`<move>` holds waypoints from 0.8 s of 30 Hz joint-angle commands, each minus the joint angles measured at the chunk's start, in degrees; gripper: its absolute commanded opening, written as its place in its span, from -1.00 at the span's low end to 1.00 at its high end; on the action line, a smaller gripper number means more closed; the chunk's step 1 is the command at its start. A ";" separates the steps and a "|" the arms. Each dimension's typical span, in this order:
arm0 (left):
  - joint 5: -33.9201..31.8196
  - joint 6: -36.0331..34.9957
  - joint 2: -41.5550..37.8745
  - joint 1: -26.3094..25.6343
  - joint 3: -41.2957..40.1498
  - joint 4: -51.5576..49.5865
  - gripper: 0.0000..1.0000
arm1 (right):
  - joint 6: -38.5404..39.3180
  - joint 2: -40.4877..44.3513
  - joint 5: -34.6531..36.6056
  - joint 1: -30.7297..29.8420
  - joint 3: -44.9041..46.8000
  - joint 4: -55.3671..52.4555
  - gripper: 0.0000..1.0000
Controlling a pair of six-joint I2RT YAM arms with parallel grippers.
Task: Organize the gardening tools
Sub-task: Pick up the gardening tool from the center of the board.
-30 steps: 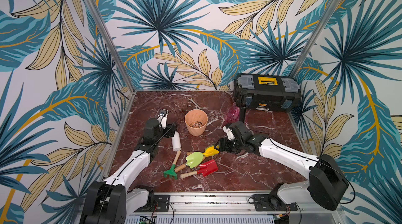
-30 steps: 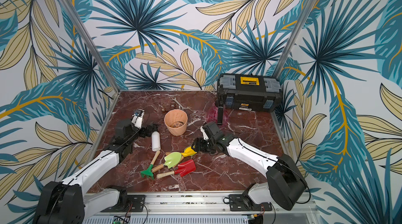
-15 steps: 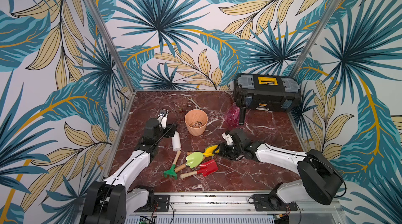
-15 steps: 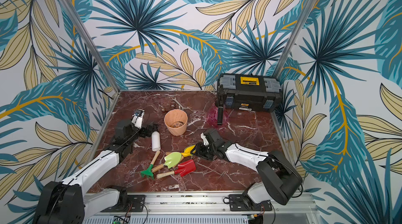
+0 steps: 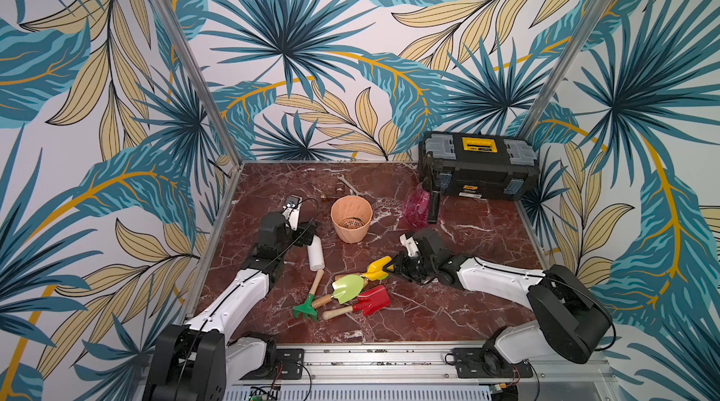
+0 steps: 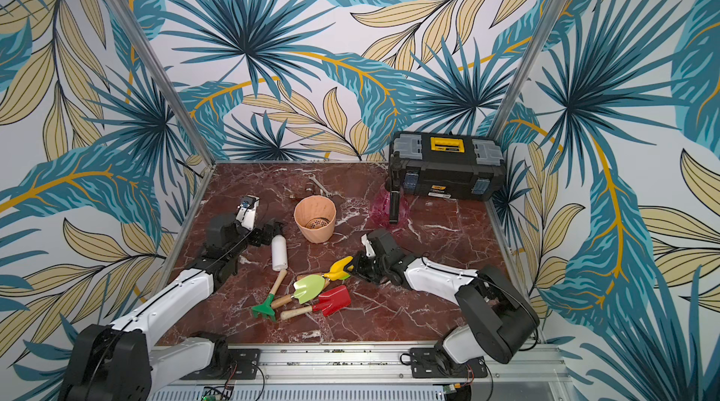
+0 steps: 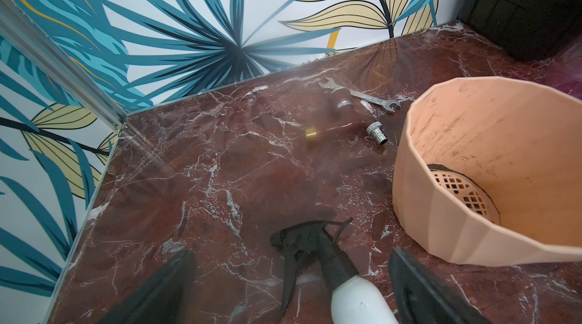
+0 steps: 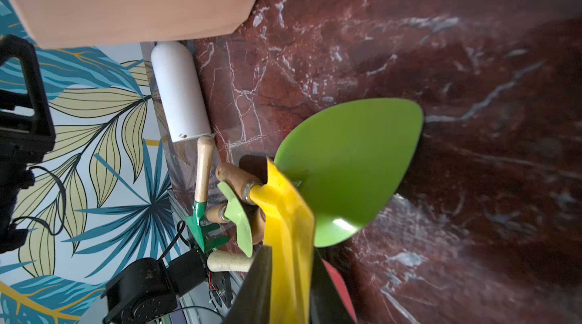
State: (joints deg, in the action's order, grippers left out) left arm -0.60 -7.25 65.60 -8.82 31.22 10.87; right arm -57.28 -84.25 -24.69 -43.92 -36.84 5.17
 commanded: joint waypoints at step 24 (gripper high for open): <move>1.35 0.53 -2.26 -0.23 0.68 0.64 1.00 | 33.56 2.76 15.54 0.24 -19.56 -29.96 -0.82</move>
State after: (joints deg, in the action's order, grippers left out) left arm 0.08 -7.03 65.10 -8.82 31.22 10.87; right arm -32.71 -81.56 -11.75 -43.79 -54.06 -17.69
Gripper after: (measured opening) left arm 0.999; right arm 0.099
